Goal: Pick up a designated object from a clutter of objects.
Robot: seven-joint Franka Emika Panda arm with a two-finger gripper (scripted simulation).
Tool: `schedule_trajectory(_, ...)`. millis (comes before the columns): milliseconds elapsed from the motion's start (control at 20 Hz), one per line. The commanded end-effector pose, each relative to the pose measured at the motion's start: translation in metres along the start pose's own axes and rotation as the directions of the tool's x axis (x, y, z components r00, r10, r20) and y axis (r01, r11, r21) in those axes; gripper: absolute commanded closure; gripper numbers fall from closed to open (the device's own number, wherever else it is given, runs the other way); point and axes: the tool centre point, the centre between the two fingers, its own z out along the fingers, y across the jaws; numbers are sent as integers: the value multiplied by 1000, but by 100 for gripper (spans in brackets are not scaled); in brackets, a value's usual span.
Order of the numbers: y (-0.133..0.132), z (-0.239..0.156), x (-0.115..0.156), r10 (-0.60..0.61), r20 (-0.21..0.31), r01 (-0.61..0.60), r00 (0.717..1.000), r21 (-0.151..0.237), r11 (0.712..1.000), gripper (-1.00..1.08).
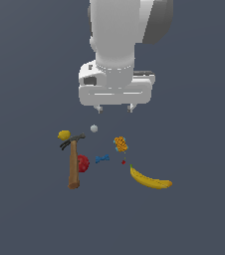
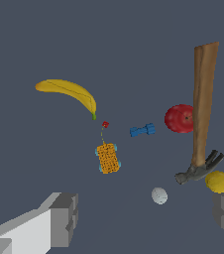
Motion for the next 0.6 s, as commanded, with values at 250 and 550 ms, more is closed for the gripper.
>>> schedule_trajectory(250, 4, -9, 1, -3, -9, 3, 1000, 5, 1000, -92)
schedule_trajectory(550, 8, -17, 0, 3, -16, -2, 1000, 10, 1000, -92)
